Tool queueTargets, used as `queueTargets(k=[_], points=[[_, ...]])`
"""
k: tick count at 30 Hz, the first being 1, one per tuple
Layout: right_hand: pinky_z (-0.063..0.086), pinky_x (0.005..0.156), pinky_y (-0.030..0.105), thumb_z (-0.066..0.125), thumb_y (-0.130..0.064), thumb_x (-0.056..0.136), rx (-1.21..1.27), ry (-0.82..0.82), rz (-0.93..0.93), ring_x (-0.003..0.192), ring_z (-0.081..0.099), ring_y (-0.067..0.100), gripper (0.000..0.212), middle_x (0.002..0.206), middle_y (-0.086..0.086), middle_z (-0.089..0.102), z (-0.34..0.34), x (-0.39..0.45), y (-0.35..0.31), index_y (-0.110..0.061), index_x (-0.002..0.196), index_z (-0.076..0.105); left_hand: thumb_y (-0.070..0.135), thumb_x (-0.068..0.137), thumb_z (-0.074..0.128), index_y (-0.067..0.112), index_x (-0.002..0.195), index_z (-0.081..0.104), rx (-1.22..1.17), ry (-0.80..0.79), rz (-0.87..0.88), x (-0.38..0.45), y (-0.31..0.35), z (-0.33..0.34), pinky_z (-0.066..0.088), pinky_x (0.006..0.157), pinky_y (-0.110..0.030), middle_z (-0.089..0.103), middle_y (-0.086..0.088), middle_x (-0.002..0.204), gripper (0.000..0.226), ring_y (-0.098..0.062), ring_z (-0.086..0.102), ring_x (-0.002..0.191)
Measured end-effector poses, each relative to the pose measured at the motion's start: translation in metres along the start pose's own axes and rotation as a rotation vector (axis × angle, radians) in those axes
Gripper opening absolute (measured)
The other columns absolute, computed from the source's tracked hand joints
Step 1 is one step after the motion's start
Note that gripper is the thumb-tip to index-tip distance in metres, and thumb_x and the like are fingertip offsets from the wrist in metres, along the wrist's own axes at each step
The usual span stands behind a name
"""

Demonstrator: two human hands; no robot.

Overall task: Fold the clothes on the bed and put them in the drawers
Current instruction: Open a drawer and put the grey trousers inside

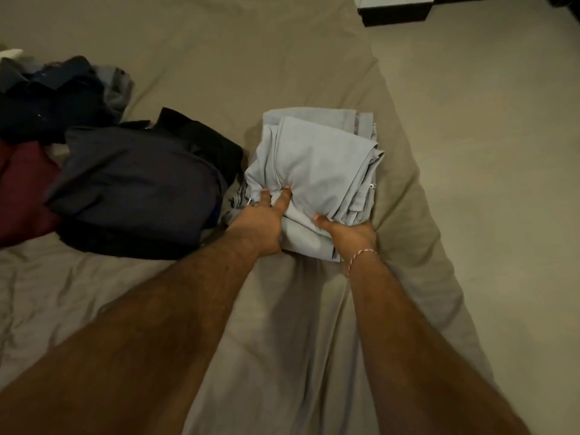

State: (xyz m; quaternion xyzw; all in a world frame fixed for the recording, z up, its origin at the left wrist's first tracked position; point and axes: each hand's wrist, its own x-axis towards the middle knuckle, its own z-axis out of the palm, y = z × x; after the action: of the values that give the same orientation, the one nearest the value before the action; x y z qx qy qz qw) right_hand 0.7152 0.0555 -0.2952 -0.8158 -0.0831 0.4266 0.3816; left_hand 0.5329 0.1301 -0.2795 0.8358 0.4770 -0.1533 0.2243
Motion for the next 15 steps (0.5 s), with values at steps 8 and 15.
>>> queueTargets(k=[8, 15], points=[[0.027, 0.120, 0.057, 0.092, -0.062, 0.047, -0.106, 0.220, -0.048, 0.130, 0.058, 0.032, 0.102, 0.139, 0.005, 0.062, 0.013, -0.044, 0.002, -0.023, 0.132, 0.052, 0.057, 0.078, 0.079, 0.045, 0.158, -0.025, -0.055, -0.080, -0.023, -0.003, -0.011, -0.001, 0.030, 0.123, -0.057, -0.017, -0.008, 0.173, 0.131, -0.040, 0.012, 0.158], [0.059, 0.094, 0.052, 0.097, -0.008, 0.065, 0.589, 0.046, 0.102, 0.115, 0.069, 0.030, 0.083, 0.130, 0.010, 0.069, -0.008, -0.138, 0.018, -0.007, 0.137, 0.058, 0.019, 0.082, 0.074, 0.018, 0.159, 0.029, -1.000, 0.676, -0.423, -0.135, 0.039, 0.049, 0.035, 0.119, -0.046, 0.035, -0.014, 0.161, 0.090, -0.029, 0.038, 0.146]])
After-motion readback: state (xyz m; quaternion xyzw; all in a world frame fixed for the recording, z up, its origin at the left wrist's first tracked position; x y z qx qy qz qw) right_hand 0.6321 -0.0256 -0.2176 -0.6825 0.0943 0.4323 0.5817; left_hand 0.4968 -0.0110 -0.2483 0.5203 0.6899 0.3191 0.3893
